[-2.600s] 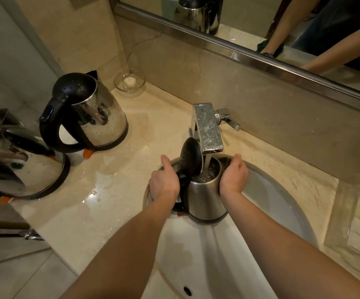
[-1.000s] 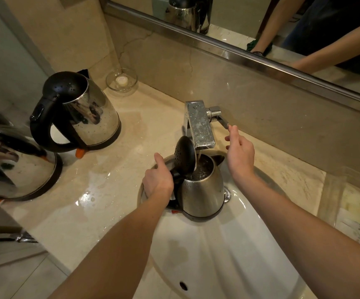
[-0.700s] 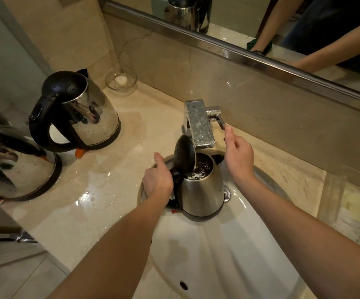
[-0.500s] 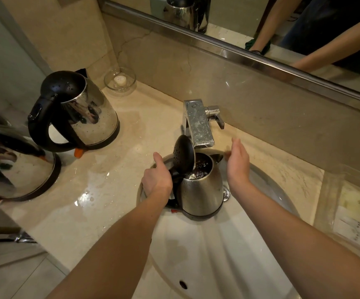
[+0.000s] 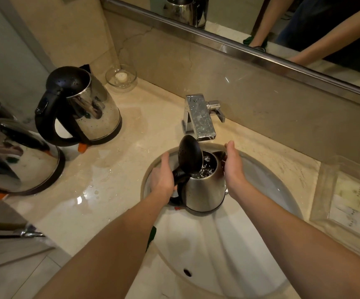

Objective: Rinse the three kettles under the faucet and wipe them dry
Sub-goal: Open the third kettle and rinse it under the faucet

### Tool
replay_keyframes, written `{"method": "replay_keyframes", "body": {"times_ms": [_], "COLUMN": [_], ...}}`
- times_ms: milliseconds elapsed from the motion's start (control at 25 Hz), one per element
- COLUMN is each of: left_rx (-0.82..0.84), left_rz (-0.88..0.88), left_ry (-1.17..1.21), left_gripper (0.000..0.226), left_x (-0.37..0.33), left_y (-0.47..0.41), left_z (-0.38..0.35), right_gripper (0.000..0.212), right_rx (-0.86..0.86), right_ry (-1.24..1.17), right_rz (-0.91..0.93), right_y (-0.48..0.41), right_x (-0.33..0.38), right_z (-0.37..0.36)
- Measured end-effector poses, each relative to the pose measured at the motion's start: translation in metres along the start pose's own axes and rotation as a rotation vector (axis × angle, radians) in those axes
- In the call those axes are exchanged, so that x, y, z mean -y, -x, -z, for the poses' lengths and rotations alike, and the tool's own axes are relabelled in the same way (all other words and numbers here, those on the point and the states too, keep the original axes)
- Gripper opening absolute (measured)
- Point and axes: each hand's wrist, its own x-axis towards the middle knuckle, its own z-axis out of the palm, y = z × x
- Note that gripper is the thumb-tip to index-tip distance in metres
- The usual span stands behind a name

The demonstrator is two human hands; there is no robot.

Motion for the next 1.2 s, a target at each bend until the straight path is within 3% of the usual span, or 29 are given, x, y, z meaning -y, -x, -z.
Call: {"method": "replay_keyframes", "body": {"times_ms": [80, 240, 400, 560, 840, 1000, 1200], "left_rx": [0.004, -0.049, -0.044, -0.082, -0.156, -0.178, -0.183], "left_rz": [-0.03, -0.033, -0.039, -0.027, -0.062, -0.089, -0.085], "left_ry": [-0.024, -0.012, 0.079, 0.089, 0.116, 0.148, 0.202], "left_gripper": [0.051, 0.06, 0.04, 0.049, 0.054, 0.057, 0.057], "left_x": [0.003, 0.006, 0.001, -0.005, -0.028, -0.043, -0.061], "left_y": [0.007, 0.023, 0.045, 0.065, 0.103, 0.115, 0.122], "left_z": [0.003, 0.012, 0.024, 0.034, 0.059, 0.078, 0.101], "right_gripper": [0.075, 0.078, 0.075, 0.059, 0.062, 0.07, 0.075], "right_rx": [0.017, 0.026, -0.028, -0.138, -0.261, -0.338, -0.221], "right_ry": [-0.01, -0.023, -0.041, 0.035, 0.268, 0.369, 0.305], "right_rz": [-0.027, -0.074, -0.068, 0.081, 0.423, 0.318, 0.15], "right_y": [0.005, 0.024, 0.052, 0.095, 0.144, 0.137, 0.128], "right_x": [-0.002, -0.006, 0.014, 0.046, 0.087, 0.097, 0.109], "right_z": [0.0, 0.001, 0.001, -0.004, -0.041, -0.041, -0.051]}}
